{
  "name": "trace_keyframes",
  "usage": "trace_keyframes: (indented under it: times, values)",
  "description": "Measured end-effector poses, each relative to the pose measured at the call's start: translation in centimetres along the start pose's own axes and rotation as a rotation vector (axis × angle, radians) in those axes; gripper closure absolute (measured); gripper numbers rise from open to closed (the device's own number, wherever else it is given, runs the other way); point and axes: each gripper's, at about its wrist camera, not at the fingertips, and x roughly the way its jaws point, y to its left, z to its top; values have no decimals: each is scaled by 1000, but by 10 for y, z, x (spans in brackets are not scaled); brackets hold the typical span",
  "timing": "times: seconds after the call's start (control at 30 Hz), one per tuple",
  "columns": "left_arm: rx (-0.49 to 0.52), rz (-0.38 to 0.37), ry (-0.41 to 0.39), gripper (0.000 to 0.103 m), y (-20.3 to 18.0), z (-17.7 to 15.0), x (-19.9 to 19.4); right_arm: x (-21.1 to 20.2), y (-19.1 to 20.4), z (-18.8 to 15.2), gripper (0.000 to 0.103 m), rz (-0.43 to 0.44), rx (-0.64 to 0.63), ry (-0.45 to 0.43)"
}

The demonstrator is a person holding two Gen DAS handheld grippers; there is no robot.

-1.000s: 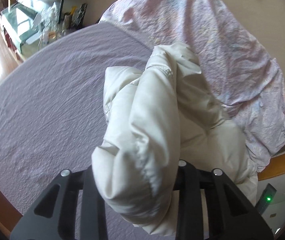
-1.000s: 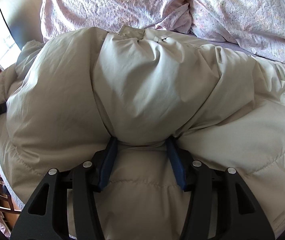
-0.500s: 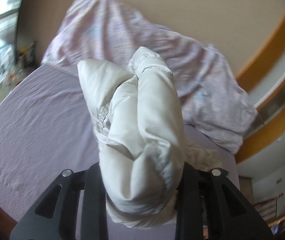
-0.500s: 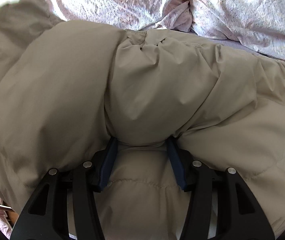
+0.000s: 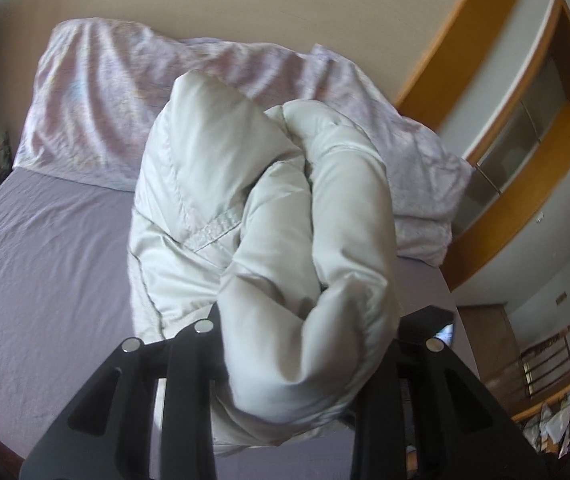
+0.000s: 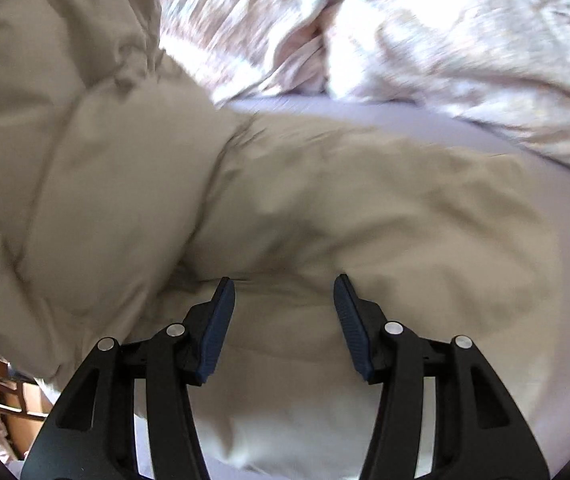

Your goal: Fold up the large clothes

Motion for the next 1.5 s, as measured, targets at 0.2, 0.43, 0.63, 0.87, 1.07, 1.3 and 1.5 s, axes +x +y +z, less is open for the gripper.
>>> trace_keyframes:
  times: [0.2,0.43,0.63,0.87,1.07,1.3,1.5]
  values:
    - [70,-45,41,72,-52,-20,26,-33,-66,-23,45,-98,84,-33]
    - [151,-80,124,71,-109,-44,67,-59,-129,-53,45,-168,213,-30]
    - [232,-91,213,69,-156,-70,102,-76,-166,-71,45,-208,293,-45]
    - [347,-70,292,54,-209,-100,118,-96,-200,-88,45,-241,373,-68]
    - [335,-105,271,31,-229,-93,100,-111,-218,-91,45,-232,409,-104]
    - [350,-40,176,28,-226,-58,74,-131,-220,-67,45,-181,390,-178]
    - [296,91,127,26,-185,-33,59,-148,-203,-27,45,-51,336,-243]
